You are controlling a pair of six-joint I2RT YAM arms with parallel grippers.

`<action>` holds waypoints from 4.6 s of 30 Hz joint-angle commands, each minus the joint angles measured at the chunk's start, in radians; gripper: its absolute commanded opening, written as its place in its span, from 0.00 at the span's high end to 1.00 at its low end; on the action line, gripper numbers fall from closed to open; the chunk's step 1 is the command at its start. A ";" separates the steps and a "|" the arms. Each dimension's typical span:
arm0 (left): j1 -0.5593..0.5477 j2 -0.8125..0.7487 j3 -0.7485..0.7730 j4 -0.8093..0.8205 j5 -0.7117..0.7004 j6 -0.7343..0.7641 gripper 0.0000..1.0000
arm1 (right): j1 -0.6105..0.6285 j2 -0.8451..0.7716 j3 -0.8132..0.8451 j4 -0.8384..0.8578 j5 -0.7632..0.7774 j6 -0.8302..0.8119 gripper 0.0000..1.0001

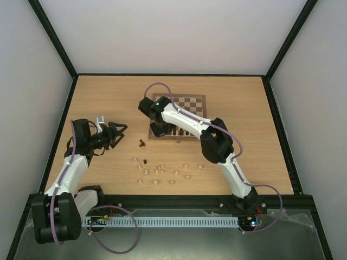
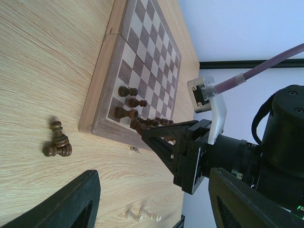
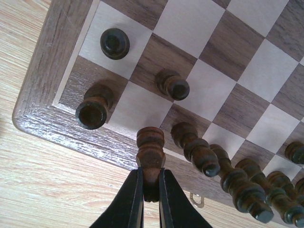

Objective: Set up the chess pieces on the board
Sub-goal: Place the chess piece on the chessboard, then pick up the chess piece at the center of the board.

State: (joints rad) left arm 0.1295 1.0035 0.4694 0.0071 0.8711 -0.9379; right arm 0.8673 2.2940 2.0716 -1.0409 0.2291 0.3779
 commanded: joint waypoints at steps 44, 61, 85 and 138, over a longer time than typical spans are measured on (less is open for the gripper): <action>0.008 0.032 -0.018 0.013 0.009 0.006 0.35 | 0.016 -0.002 0.013 -0.054 -0.020 -0.016 0.95; 0.009 0.032 -0.014 0.016 0.011 0.004 0.35 | 0.016 0.005 0.026 -0.057 0.001 -0.017 0.83; 0.018 0.001 0.031 -0.109 -0.056 0.121 0.02 | 0.104 -0.459 -0.442 0.325 -0.228 0.033 0.54; 0.106 -0.146 0.040 -0.254 -0.078 0.162 0.01 | 0.280 -0.137 -0.309 0.287 -0.098 0.074 0.97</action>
State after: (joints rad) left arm 0.2276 0.8642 0.4919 -0.2539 0.7704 -0.7738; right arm 1.1442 2.1994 1.7435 -0.6868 0.0986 0.4534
